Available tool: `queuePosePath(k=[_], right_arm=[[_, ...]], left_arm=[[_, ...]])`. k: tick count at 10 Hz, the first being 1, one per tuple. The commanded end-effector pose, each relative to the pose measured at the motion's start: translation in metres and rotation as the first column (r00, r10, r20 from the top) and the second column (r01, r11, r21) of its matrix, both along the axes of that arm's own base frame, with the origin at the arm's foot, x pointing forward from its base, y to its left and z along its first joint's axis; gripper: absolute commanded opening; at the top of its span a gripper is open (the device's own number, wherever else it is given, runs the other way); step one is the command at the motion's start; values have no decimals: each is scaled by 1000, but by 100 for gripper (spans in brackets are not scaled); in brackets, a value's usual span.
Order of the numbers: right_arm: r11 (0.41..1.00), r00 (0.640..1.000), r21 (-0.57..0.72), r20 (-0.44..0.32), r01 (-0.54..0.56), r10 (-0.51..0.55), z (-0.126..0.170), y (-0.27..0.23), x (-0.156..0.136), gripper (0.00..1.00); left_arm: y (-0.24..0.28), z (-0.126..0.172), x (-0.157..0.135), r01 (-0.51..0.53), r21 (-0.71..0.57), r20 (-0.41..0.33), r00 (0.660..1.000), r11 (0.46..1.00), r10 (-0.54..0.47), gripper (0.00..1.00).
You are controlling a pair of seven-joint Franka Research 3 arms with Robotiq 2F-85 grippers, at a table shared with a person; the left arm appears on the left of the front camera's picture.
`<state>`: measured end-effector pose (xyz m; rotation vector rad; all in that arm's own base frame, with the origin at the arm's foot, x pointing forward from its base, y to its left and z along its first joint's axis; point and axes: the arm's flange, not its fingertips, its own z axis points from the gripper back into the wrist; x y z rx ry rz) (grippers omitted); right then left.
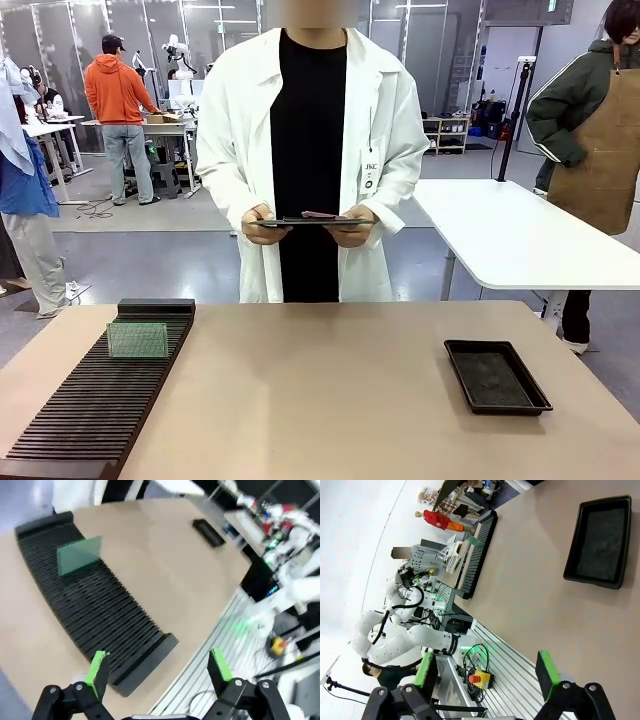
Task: Inspect the PCB.
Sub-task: Pick up the Blank PCB and present it to the human.
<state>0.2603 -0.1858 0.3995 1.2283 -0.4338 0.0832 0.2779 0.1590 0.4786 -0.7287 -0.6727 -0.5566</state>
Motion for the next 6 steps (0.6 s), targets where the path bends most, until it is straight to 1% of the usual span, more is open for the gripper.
queuePosePath(k=[1,2,3,4,5,6], right_arm=[[1000,1000,9,22,-1,0,1,0,1,100],[1000,1000,9,22,-1,0,1,0,1,100],[1000,1000,9,22,-1,0,1,0,1,100],[1000,1000,9,22,-1,0,1,0,1,100],[1000,1000,9,22,-1,0,1,0,1,100],[1000,1000,9,22,-1,0,1,0,1,100]], left_arm=[[-46,41,11,93,317,72,990,944,-121,100],[-70,60,24,131,499,85,977,857,-198,100],[-96,74,37,166,666,81,953,728,-292,100],[-126,81,53,213,775,48,919,596,-391,100],[-153,85,65,284,822,-1,867,493,-498,100],[-174,85,77,330,849,-47,825,412,-564,100]])
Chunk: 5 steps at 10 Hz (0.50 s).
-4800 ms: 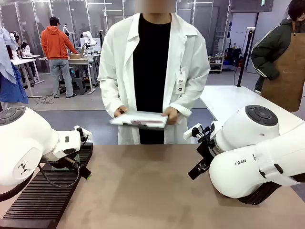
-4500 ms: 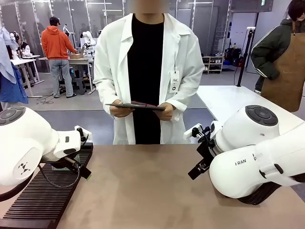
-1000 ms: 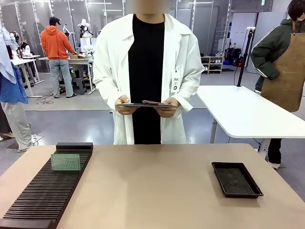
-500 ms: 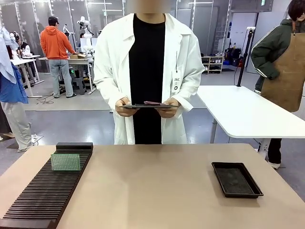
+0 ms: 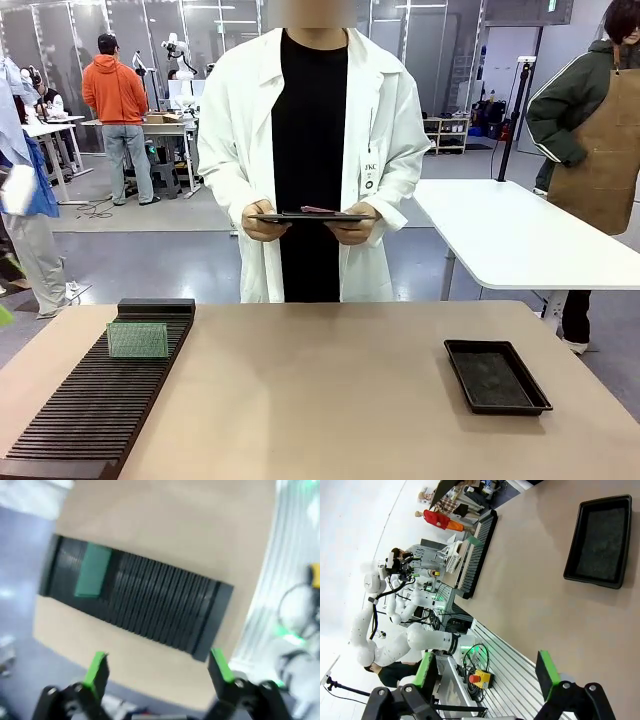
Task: Inspect the PCB.
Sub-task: Pick up the Blank PCB and present it to the human.
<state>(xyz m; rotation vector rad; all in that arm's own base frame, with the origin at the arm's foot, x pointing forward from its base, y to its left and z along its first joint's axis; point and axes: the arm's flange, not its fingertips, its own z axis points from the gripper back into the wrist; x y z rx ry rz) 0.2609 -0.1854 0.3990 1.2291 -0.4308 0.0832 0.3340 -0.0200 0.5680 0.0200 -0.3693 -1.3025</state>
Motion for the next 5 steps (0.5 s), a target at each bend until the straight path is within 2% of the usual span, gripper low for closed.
queuePosePath(k=[1,2,3,4,5], right_arm=[[1000,1000,8,25,1,-1,1,-1,1,100],[1000,1000,8,25,1,-1,1,-1,1,100],[1000,1000,8,25,1,-1,1,-1,1,100],[1000,1000,8,25,1,-1,1,-1,1,100],[1000,1000,8,25,1,-1,1,-1,1,100]], left_arm=[[-10,-7,32,139,151,-12,990,979,-139,100],[-20,-12,41,174,183,-64,984,968,-165,100],[-25,-15,44,170,205,-73,985,964,-158,100],[-27,-14,41,174,169,-87,983,970,-161,100],[-35,-23,36,181,194,-74,983,964,-169,100]])
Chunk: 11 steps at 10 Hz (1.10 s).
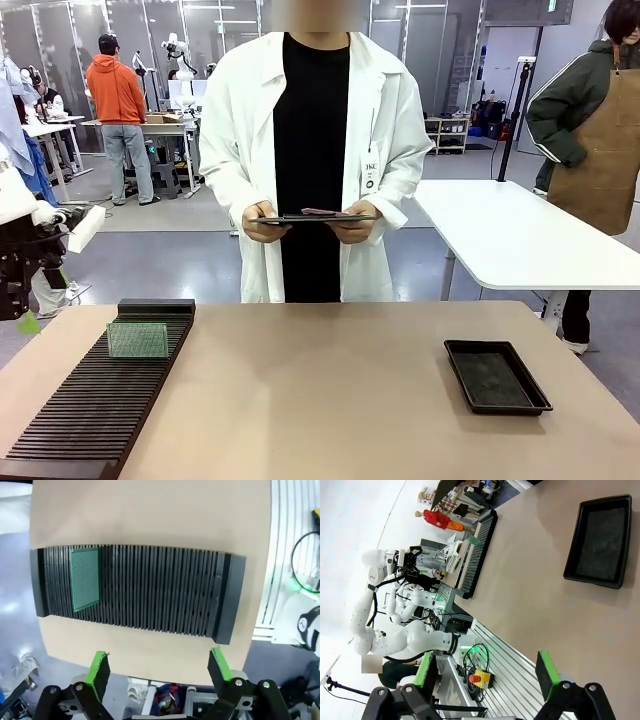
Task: Inspect the PCB.
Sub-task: Pick up the Blank PCB and present it to the human.
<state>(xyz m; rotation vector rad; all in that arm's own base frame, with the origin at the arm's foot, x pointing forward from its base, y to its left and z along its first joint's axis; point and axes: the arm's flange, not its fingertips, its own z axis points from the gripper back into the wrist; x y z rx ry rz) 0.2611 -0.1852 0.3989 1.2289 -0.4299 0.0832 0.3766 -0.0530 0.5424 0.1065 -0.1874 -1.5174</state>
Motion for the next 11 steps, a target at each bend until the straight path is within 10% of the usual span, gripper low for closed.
queuePosePath(k=[1,4,11], right_arm=[[1000,1000,9,25,2,-2,1,-1,1,100],[1000,1000,9,25,2,-2,1,-1,1,100],[1000,1000,9,25,2,-2,1,-1,1,100]], left_arm=[[-3,2,-7,-9,6,13,1000,1000,9,100],[-2,2,-2,4,-8,4,1000,1000,-4,100],[8,-35,166,59,30,-170,984,998,-53,100]])
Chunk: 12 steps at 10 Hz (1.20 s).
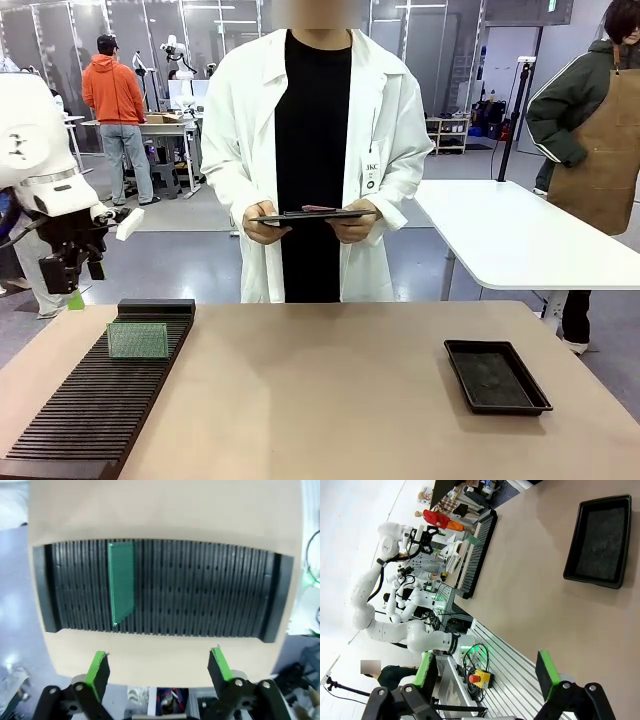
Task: Inspect the PCB.
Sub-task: Pick up the Blank PCB and present it to the human.
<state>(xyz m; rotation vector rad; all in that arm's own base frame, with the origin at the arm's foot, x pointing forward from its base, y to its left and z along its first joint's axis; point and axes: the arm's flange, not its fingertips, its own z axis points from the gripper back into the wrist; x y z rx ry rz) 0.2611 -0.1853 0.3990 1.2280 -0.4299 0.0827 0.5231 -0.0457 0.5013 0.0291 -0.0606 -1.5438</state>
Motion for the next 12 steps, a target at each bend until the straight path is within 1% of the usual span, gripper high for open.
queuePosePath(k=[1,2,3,5,9,10,11,12], right_arm=[[1000,1000,9,26,1,-1,1,-1,1,100],[1000,1000,9,26,1,-1,1,-1,1,100],[1000,1000,9,26,1,-1,1,-1,1,100],[1000,1000,9,26,1,-1,1,-1,1,100],[1000,1000,9,26,1,-1,1,-1,1,100],[1000,1000,9,26,1,-1,1,-1,1,100],[1000,1000,9,26,1,-1,1,-1,1,100],[1000,1000,9,26,1,-1,1,-1,1,100]], left_arm=[[-1,0,33,35,5,-55,998,999,-35,100],[-4,-7,44,62,10,-54,997,998,-61,100],[-6,-19,64,68,15,-50,996,998,-68,100],[-7,-41,87,46,28,-88,995,999,-43,100],[-4,-84,105,44,33,-209,977,998,-36,100],[-2,-96,108,56,5,-248,967,998,-53,100],[-1,-113,111,44,31,-266,963,999,-34,100],[-1,-120,109,46,21,-285,958,999,-38,100]])
